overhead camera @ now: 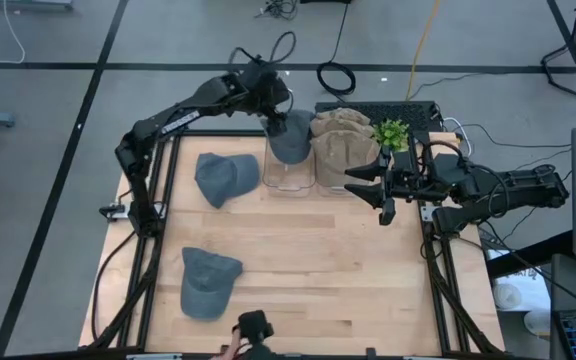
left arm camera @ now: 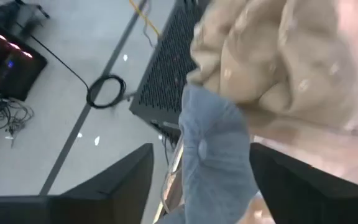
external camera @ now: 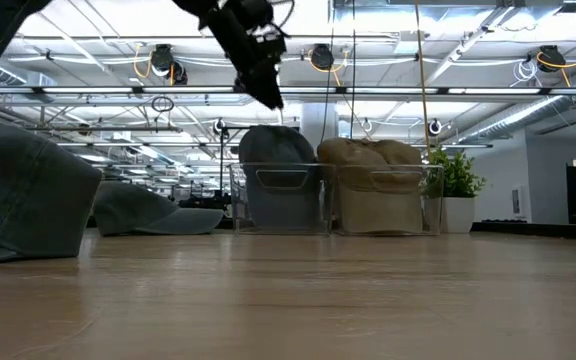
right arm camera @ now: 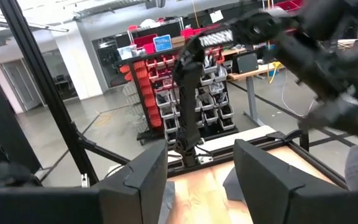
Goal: Pick & Place hat
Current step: Put the top blue cap into the left transparent bin
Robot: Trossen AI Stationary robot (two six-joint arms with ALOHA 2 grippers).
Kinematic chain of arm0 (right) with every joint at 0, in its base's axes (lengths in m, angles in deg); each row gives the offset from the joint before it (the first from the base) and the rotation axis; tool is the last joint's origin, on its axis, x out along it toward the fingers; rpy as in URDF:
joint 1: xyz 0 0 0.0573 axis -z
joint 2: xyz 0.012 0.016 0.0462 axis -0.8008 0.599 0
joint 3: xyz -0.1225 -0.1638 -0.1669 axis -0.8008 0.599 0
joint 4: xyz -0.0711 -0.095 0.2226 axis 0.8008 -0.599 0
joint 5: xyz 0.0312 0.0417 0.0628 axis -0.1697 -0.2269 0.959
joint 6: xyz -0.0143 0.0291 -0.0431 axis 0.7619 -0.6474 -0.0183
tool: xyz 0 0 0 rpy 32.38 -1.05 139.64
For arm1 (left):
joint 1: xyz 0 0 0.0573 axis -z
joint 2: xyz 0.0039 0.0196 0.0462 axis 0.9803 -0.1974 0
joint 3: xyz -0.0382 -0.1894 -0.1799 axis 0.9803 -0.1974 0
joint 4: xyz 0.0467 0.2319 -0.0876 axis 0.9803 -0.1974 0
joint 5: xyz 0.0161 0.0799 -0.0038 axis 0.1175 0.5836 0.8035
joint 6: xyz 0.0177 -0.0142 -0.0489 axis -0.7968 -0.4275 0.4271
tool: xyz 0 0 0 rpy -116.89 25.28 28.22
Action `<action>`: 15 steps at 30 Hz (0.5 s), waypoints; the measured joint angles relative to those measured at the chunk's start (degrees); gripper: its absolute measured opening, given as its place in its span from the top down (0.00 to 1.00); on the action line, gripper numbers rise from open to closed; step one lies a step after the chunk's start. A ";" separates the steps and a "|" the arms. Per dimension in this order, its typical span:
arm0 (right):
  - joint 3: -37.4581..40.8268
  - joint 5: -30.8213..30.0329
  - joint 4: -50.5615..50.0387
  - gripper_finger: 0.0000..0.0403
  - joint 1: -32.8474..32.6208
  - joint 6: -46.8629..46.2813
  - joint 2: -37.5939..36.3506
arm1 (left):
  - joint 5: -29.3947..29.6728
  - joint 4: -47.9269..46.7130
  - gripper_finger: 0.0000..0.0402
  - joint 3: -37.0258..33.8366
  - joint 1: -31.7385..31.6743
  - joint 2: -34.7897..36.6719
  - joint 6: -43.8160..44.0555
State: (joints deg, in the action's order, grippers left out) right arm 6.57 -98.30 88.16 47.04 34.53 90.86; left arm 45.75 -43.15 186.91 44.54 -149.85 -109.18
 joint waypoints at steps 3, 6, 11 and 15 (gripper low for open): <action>0.00 0.02 -0.61 0.58 0.00 0.01 0.02 | 0.05 -1.77 0.25 0.07 0.51 2.69 4.60; 0.00 -0.22 -1.15 0.58 0.00 0.42 0.02 | 0.00 -3.56 0.20 0.04 0.92 5.19 12.32; 0.00 -0.22 -2.00 0.58 0.01 0.45 0.02 | -1.10 -8.83 0.16 0.04 2.01 9.92 27.69; 0.00 -0.18 -1.98 0.58 0.01 0.45 0.02 | -4.63 -12.60 0.16 0.04 2.82 13.10 37.74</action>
State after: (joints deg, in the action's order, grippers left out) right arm 6.57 -98.48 86.18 47.05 34.98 90.88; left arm 41.11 -55.74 186.96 47.36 -136.75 -71.44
